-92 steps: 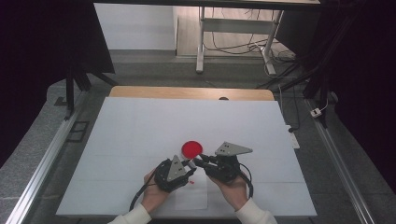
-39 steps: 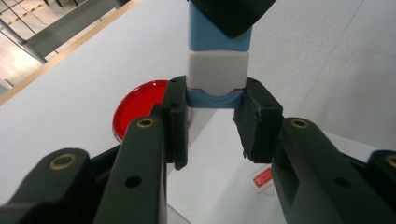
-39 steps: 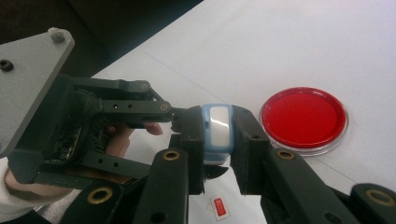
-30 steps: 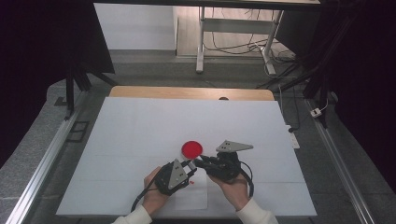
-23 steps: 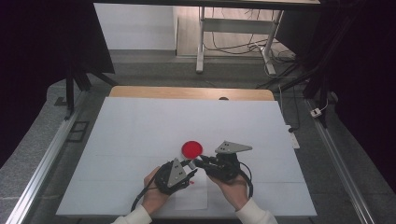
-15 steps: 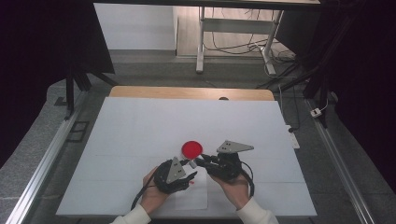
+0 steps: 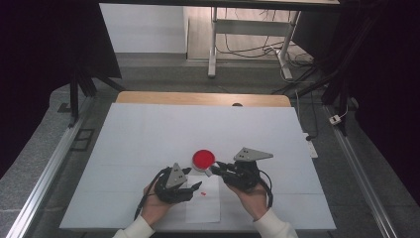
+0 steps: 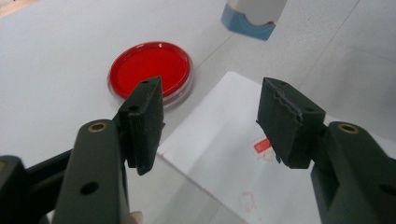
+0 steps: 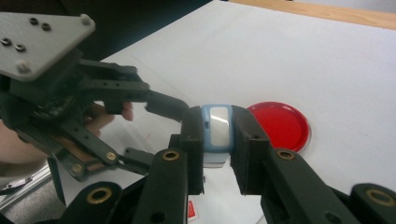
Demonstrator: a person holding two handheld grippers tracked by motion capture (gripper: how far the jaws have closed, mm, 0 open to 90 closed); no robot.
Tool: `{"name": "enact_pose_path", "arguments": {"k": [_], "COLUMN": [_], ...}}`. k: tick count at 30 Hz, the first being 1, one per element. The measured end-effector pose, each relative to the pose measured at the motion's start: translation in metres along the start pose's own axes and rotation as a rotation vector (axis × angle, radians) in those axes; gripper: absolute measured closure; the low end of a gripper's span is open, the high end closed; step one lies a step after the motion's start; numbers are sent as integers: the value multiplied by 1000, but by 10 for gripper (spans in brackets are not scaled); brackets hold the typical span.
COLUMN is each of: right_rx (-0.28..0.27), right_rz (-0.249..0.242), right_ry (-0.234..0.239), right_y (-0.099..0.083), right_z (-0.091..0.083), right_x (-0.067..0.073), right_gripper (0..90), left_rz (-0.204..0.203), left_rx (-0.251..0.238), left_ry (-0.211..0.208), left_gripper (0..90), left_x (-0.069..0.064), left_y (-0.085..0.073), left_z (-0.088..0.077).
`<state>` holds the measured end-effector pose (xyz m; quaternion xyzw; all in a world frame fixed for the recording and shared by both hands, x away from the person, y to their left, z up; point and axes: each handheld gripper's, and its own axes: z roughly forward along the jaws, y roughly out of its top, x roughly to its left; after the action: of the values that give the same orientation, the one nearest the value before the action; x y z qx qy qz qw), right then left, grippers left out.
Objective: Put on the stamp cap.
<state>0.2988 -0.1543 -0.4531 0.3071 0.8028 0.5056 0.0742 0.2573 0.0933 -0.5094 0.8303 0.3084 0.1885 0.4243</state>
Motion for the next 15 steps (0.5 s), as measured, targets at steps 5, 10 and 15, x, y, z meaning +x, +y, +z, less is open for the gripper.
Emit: {"name": "enact_pose_path", "arguments": {"k": [5, 10, 15], "right_rx": [-3, 1, 7], "right_rz": [-1, -10, -23], "right_ry": [-9, -21, -26], "right_y": [0, 0, 0], "right_z": [-1, -3, -4], "right_x": [-4, -7, -9], "right_gripper": [749, 749, 749], "left_rz": [-28, -71, -90], "left_rx": [16, 4, -1], "left_ry": [0, 14, 16], "left_gripper": [399, 398, 396], "left_x": [12, 24, 29], "left_y": [-9, -17, -23], "left_z": [-15, -30, -42]}}
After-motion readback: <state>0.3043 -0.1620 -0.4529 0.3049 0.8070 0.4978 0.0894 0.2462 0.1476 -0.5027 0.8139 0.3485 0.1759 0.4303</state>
